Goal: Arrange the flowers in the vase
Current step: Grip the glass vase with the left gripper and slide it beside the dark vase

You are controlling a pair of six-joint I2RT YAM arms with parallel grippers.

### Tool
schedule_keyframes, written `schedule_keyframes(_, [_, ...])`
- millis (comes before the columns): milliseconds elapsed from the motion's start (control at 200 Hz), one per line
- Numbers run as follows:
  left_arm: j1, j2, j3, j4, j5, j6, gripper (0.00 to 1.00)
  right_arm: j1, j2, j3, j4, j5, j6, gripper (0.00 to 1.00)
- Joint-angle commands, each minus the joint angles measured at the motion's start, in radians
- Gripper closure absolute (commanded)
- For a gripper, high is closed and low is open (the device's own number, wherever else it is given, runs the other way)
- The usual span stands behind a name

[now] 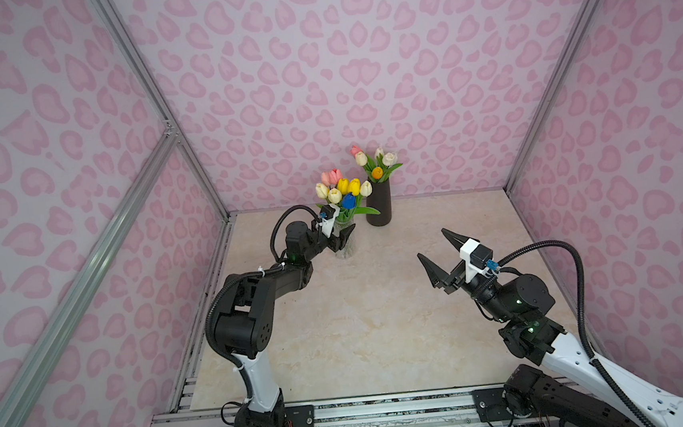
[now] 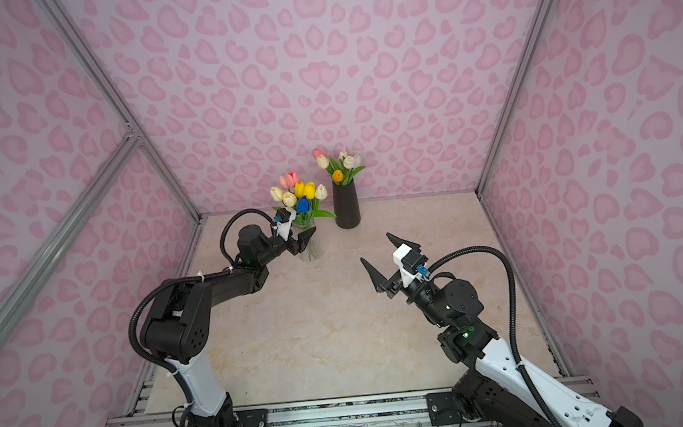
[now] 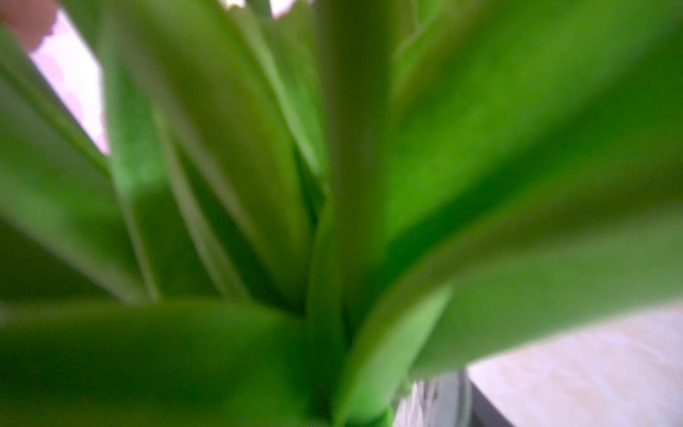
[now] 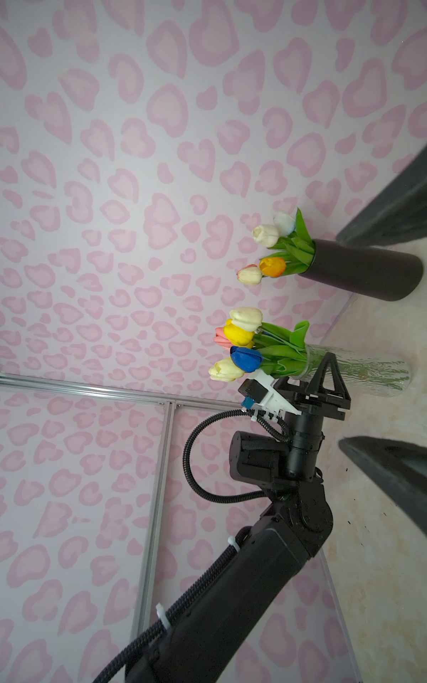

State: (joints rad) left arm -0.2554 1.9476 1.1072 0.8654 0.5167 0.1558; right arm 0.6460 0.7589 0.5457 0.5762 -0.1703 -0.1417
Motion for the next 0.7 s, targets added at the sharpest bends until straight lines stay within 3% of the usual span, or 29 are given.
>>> schedule_keyframes(0, [0.029, 0.082, 0.099, 0.163, 0.004, -0.045, 0.58, 0.001, -0.015, -0.006, -0.012, 0.009, 0.000, 0.21])
schedule_keyframes(350, [0.083, 0.306, 0.372, 0.162, -0.007, -0.077, 0.54, 0.001, -0.070, -0.003, -0.065, 0.023, -0.004, 0.22])
schedule_keyframes(640, [0.099, 0.374, 0.456, 0.134, -0.010, -0.063, 0.50, 0.006, -0.053, 0.016, -0.067, 0.032, -0.018, 0.22])
schedule_keyframes(695, [0.099, 0.377, 0.459, 0.129, -0.016, -0.059, 0.44, 0.009, -0.042, 0.019, -0.060, 0.040, -0.016, 0.22])
